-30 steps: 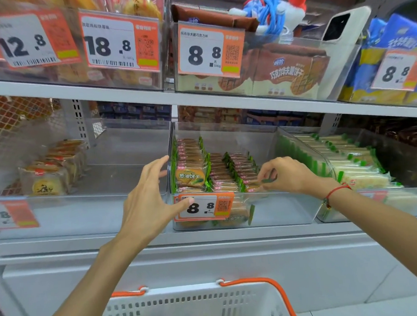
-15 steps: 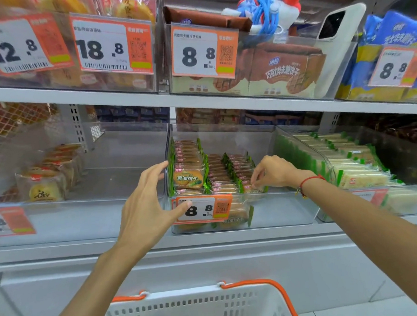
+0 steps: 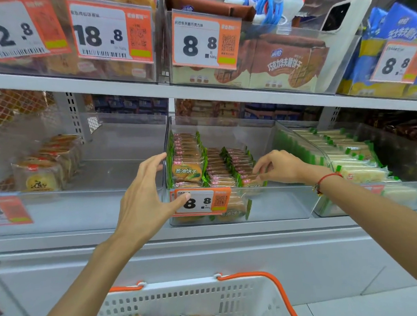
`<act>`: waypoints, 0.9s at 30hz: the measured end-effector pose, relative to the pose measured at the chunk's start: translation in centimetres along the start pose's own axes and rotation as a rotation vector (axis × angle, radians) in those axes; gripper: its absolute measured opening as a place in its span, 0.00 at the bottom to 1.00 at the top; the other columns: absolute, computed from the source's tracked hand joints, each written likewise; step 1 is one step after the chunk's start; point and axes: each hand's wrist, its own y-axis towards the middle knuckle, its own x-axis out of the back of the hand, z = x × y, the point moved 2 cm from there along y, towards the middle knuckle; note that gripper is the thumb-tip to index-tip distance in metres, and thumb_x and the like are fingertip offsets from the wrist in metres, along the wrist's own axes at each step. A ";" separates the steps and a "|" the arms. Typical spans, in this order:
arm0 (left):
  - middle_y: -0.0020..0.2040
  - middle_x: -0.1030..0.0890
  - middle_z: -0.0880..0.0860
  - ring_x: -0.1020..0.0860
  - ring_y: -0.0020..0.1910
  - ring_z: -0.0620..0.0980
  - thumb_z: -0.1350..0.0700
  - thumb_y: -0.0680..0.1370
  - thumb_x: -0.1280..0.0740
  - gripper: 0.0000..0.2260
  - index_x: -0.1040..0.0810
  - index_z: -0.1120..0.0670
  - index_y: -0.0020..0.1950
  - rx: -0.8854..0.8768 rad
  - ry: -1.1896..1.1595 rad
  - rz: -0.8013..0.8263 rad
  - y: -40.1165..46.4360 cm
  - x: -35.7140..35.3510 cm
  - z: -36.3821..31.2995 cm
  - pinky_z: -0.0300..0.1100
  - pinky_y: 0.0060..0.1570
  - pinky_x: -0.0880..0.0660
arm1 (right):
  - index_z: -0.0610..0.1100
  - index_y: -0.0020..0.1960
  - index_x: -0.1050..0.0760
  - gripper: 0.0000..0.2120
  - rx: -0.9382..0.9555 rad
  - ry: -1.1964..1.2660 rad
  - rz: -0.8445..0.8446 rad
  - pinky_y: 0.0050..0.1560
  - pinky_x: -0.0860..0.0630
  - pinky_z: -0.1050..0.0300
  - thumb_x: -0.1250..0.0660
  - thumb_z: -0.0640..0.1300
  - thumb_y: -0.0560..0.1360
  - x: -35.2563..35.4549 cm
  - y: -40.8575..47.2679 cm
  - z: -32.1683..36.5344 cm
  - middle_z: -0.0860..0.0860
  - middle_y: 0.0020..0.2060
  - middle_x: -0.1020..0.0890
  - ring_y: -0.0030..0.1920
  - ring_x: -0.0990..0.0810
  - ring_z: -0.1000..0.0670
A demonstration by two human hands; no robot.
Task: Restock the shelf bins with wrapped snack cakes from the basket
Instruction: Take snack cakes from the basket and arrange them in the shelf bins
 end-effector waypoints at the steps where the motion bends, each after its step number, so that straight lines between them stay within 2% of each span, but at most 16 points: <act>1: 0.71 0.34 0.45 0.36 0.60 0.35 0.50 0.68 0.23 0.39 0.38 0.49 0.74 -0.002 -0.006 -0.003 -0.1 0.0 -0.1 0.38 0.54 0.33 | 0.52 0.47 0.19 0.04 0.004 0.001 -0.024 0.53 0.21 0.49 0.29 0.44 0.74 0.3 -0.6 0.2 0.53 0.40 0.17 0.44 0.19 0.52; 5: 0.68 0.30 0.47 0.31 0.64 0.42 0.54 0.68 0.22 0.35 0.34 0.51 0.71 -0.117 0.007 -0.087 -1.5 0.5 -0.7 0.36 0.59 0.32 | 0.52 0.47 0.19 0.05 0.090 0.090 -0.241 0.49 0.21 0.51 0.29 0.43 0.74 0.9 -4.1 2.2 0.56 0.43 0.18 0.44 0.20 0.54; 7: 0.62 0.26 0.46 0.29 0.60 0.43 0.55 0.69 0.23 0.28 0.29 0.51 0.66 -0.195 0.039 -0.148 -3.4 0.7 -1.1 0.31 0.56 0.33 | 0.51 0.48 0.19 0.06 0.182 0.183 -0.371 0.45 0.22 0.55 0.28 0.43 0.73 0.2 -6.6 4.1 0.56 0.42 0.18 0.42 0.21 0.55; 9: 0.55 0.27 0.41 0.29 0.53 0.39 0.52 0.71 0.26 0.20 0.26 0.50 0.61 -0.217 0.048 -0.157 -5.5 0.7 -1.1 0.30 0.50 0.32 | 0.51 0.49 0.19 0.08 0.268 0.200 -0.403 0.40 0.24 0.58 0.28 0.41 0.72 -1.3 -8.5 6.0 0.57 0.40 0.19 0.40 0.22 0.56; 11: 0.51 0.30 0.36 0.29 0.51 0.38 0.47 0.74 0.33 0.13 0.25 0.46 0.58 -0.208 0.093 -0.085 -7.6 0.3 -0.3 0.32 0.43 0.31 | 0.52 0.51 0.20 0.10 0.313 0.185 -0.318 0.39 0.24 0.59 0.28 0.42 0.72 -3.9 -9.6 7.3 0.59 0.40 0.20 0.40 0.23 0.57; 13: 0.52 0.30 0.33 0.28 0.54 0.38 0.47 0.75 0.35 0.11 0.26 0.43 0.57 -0.135 0.141 0.037 -9.5 -0.4 1.1 0.35 0.42 0.32 | 0.53 0.54 0.21 0.11 0.281 0.146 -0.139 0.43 0.24 0.56 0.30 0.45 0.73 -7.0 -10.1 8.0 0.58 0.45 0.20 0.43 0.23 0.56; 16: 0.60 0.27 0.38 0.29 0.62 0.42 0.51 0.76 0.32 0.14 0.26 0.43 0.62 0.051 0.227 0.273 -12.7 -1.7 4.2 0.39 0.51 0.31 | 0.51 0.62 0.25 0.14 0.233 -0.047 0.198 0.49 0.29 0.57 0.34 0.49 0.76 -12.5 -10.6 8.7 0.54 0.54 0.21 0.53 0.24 0.52; 19: 0.69 0.30 0.46 0.33 0.68 0.47 0.50 0.77 0.33 0.19 0.29 0.45 0.67 0.195 0.346 0.555 -15.9 -3.0 8.1 0.42 0.63 0.33 | 0.49 0.65 0.28 0.16 0.211 -0.158 0.456 0.55 0.30 0.55 0.36 0.47 0.78 -18.6 -10.7 9.2 0.50 0.59 0.23 0.63 0.27 0.48; 21: 0.73 0.35 0.47 0.37 0.71 0.48 0.46 0.77 0.36 0.22 0.33 0.45 0.71 0.242 0.470 0.761 -18.2 -3.6 10.9 0.45 0.67 0.37 | 0.48 0.67 0.28 0.18 0.209 -0.189 0.560 0.60 0.30 0.53 0.36 0.46 0.77 -22.0 -11.0 9.8 0.48 0.61 0.23 0.66 0.28 0.46; 24: 0.77 0.43 0.48 0.44 0.75 0.52 0.39 0.78 0.41 0.28 0.44 0.42 0.76 0.307 0.554 1.018 -22.2 -4.1 14.1 0.48 0.72 0.44 | 0.45 0.67 0.29 0.19 0.205 -0.152 0.667 0.58 0.28 0.51 0.36 0.49 0.77 -26.4 -11.8 11.5 0.45 0.62 0.25 0.62 0.26 0.43; 25: 0.77 0.46 0.47 0.47 0.76 0.52 0.38 0.78 0.41 0.29 0.47 0.41 0.77 0.346 0.529 1.037 -23.2 -4.3 14.7 0.50 0.73 0.45 | 0.44 0.67 0.29 0.19 0.212 -0.118 0.681 0.58 0.27 0.50 0.36 0.49 0.78 -27.6 -12.0 12.0 0.44 0.62 0.25 0.61 0.26 0.42; 27: 0.77 0.46 0.45 0.48 0.76 0.50 0.38 0.78 0.41 0.28 0.46 0.39 0.76 0.378 0.462 0.953 -24.5 -4.5 15.4 0.51 0.73 0.45 | 0.43 0.70 0.33 0.23 0.250 -0.027 0.647 0.61 0.28 0.49 0.35 0.47 0.77 -29.6 -12.5 13.2 0.44 0.65 0.28 0.64 0.28 0.41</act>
